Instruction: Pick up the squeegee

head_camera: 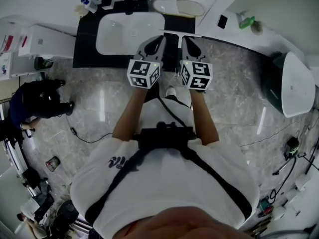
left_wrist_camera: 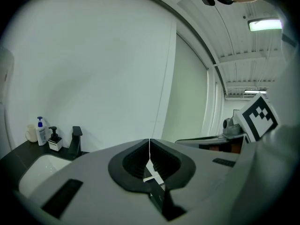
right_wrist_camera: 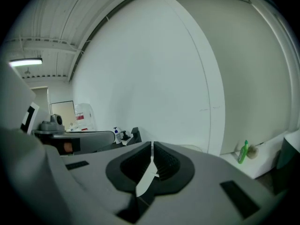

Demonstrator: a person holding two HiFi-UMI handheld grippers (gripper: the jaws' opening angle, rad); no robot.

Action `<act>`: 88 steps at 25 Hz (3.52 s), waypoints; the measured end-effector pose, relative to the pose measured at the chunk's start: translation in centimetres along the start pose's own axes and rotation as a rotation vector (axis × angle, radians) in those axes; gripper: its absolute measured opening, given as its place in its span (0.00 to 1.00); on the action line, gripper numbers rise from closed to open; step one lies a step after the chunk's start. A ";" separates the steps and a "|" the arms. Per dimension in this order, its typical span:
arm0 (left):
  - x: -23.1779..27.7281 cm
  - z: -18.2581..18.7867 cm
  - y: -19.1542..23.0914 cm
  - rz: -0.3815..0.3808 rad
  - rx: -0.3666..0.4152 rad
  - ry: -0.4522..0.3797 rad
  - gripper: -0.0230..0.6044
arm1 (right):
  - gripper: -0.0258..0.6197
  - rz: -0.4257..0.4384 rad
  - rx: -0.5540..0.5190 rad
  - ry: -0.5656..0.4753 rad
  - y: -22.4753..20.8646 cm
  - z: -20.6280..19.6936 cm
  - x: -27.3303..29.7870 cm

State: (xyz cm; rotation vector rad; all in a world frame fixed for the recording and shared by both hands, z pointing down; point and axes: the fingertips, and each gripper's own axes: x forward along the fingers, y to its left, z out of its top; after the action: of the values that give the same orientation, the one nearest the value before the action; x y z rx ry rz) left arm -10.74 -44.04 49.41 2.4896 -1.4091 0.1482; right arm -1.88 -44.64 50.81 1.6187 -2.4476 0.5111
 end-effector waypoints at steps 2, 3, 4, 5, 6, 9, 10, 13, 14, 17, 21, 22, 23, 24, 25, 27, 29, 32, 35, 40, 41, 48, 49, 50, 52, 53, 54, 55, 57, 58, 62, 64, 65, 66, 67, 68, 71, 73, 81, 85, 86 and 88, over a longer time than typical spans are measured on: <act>0.9 -0.9 0.6 -0.009 -0.008 0.021 0.06 | 0.05 -0.015 0.008 0.029 -0.7 -1.1 0.9; 1.3 -1.5 0.8 -0.015 -0.013 0.033 0.06 | 0.05 -0.024 0.011 0.045 -1.0 -1.7 1.3; 1.8 -2.1 1.0 -0.022 -0.019 0.046 0.06 | 0.05 -0.033 0.014 0.063 -1.4 -2.4 1.6; 2.2 -2.7 1.2 -0.027 -0.024 0.060 0.06 | 0.05 -0.041 0.017 0.082 -1.7 -3.1 2.0; 2.6 -3.3 1.5 -0.030 -0.028 0.073 0.06 | 0.05 -0.047 0.021 0.101 -1.9 -3.8 2.4; 4.0 -4.9 2.2 -0.042 -0.029 0.111 0.06 | 0.05 -0.063 0.029 0.158 -2.8 -5.8 3.6; 4.4 -5.5 2.4 -0.048 -0.025 0.124 0.06 | 0.05 -0.071 0.031 0.177 -3.2 -6.5 4.0; 5.6 -7.4 3.0 -0.061 -0.022 0.165 0.06 | 0.05 -0.090 0.046 0.239 -4.0 -8.9 4.9; 5.9 -8.1 3.1 -0.066 -0.024 0.176 0.06 | 0.05 -0.095 0.055 0.263 -4.2 -9.8 5.2; 7.1 -9.8 3.7 -0.077 -0.038 0.204 0.06 | 0.05 -0.108 0.080 0.332 -4.8 -12.3 6.1; 8.4 -11.7 4.2 -0.094 -0.053 0.232 0.06 | 0.06 -0.117 0.107 0.406 -5.6 -15.5 7.5; 8.6 -12.1 4.3 -0.097 -0.057 0.240 0.06 | 0.09 -0.117 0.111 0.425 -5.6 -16.3 7.8; 8.8 -12.5 4.5 -0.100 -0.062 0.249 0.06 | 0.16 -0.116 0.114 0.444 -5.6 -17.2 8.2; 8.9 -12.9 4.7 -0.100 -0.068 0.256 0.06 | 0.18 -0.116 0.117 0.460 -5.7 -18.0 8.6; 9.0 -13.3 4.9 -0.100 -0.075 0.262 0.06 | 0.19 -0.117 0.121 0.474 -5.8 -18.8 9.0; 9.2 -14.0 5.3 -0.098 -0.089 0.273 0.06 | 0.22 -0.123 0.122 0.494 -6.0 -20.2 9.9; 9.3 -14.7 5.7 -0.095 -0.101 0.285 0.06 | 0.22 -0.133 0.114 0.512 -6.1 -21.2 10.8; 9.2 -15.1 6.0 -0.093 -0.108 0.297 0.06 | 0.22 -0.169 0.091 0.541 -6.6 -22.3 11.6; 9.0 -15.3 6.0 -0.090 -0.111 0.302 0.06 | 0.22 -0.217 0.082 0.574 -7.1 -23.5 12.1; 8.6 -15.6 6.3 -0.075 -0.120 0.302 0.06 | 0.22 -0.272 0.085 0.604 -7.4 -24.9 12.6; 8.6 -15.6 6.4 -0.072 -0.121 0.301 0.06 | 0.22 -0.277 0.086 0.604 -7.4 -25.0 12.7; 7.9 -14.6 6.6 -0.045 -0.130 0.279 0.06 | 0.19 -0.259 0.094 0.551 -7.9 -23.5 12.5; 7.8 -14.3 6.5 -0.042 -0.129 0.272 0.06 | 0.19 -0.255 0.094 0.549 -7.9 -23.4 12.1; 7.7 -13.9 6.5 -0.039 -0.128 0.263 0.06 | 0.19 -0.254 0.097 0.541 -8.0 -23.0 11.7; 7.4 -12.9 6.4 -0.033 -0.125 0.242 0.06 | 0.19 -0.247 0.100 0.494 -7.8 -21.4 11.1; 7.2 -12.3 6.3 -0.030 -0.123 0.230 0.06 | 0.19 -0.242 0.099 0.460 -7.6 -20.2 10.7; 7.0 -11.6 6.2 -0.026 -0.118 0.216 0.06 | 0.19 -0.236 0.097 0.423 -7.4 -18.8 10.4; 6.8 -10.8 6.1 -0.022 -0.111 0.200 0.06 | 0.19 -0.230 0.095 0.384 -7.2 -17.3 10.0; 6.5 -8.8 5.8 -0.014 -0.095 0.164 0.06 | 0.19 -0.218 0.092 0.303 -6.7 -14.1 9.1; 6.2 -7.8 5.7 -0.009 -0.088 0.144 0.06 | 0.19 -0.212 0.091 0.262 -6.5 -12.4 8.6; 4.8 -3.1 3.9 -0.036 -0.069 0.055 0.06 | 0.19 -0.190 0.060 0.092 -5.5 -5.6 6.0; 3.9 -0.6 2.6 -0.049 -0.040 0.003 0.06 | 0.19 -0.181 0.028 0.008 -5.0 -2.3 4.5; 3.4 0.8 2.0 -0.049 -0.023 -0.026 0.06 | 0.19 -0.175 0.017 -0.032 -4.8 -0.7 3.8; 2.9 2.0 1.5 -0.047 -0.009 -0.055 0.06 | 0.19 -0.170 0.009 -0.070 -4.6 0.7 3.0; 2.4 3.1 0.9 -0.045 0.002 -0.080 0.06 | 0.19 -0.164 0.006 -0.104 -4.3 2.1 2.1; 1.9 4.1 0.4 -0.042 0.011 -0.100 0.06 | 0.19 -0.156 0.006 -0.133 -4.0 3.2 1.2; 0.1 6.1 -0.6 -0.018 0.045 -0.134 0.06 | 0.19 -0.131 0.016 -0.204 -2.9 6.1 -1.6; -1.1 7.5 -0.9 0.014 0.083 -0.160 0.06 | 0.19 -0.113 0.006 -0.255 -1.9 8.0 -3.3; -4.7 11.6 -2.2 0.122 0.147 -0.237 0.06 | 0.19 -0.108 -0.082 -0.399 1.3 13.3 -8.9; -5.8 12.2 -2.3 0.142 0.152 -0.252 0.06 | 0.19 -0.131 -0.096 -0.388 1.6 13.1 -9.5; -6.0 12.2 -2.3 0.145 0.154 -0.253 0.06 | 0.19 -0.135 -0.093 -0.381 1.7 12.9 -9.5; -6.2 11.8 -2.2 0.149 0.157 -0.249 0.06 | 0.19 -0.136 -0.088 -0.374 1.8 12.5 -9.5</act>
State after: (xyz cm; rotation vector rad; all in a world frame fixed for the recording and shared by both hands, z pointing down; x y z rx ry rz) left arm -12.67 -41.23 36.29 2.5999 -1.7454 -0.0243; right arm 0.96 -40.46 35.83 1.9759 -2.5355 0.0821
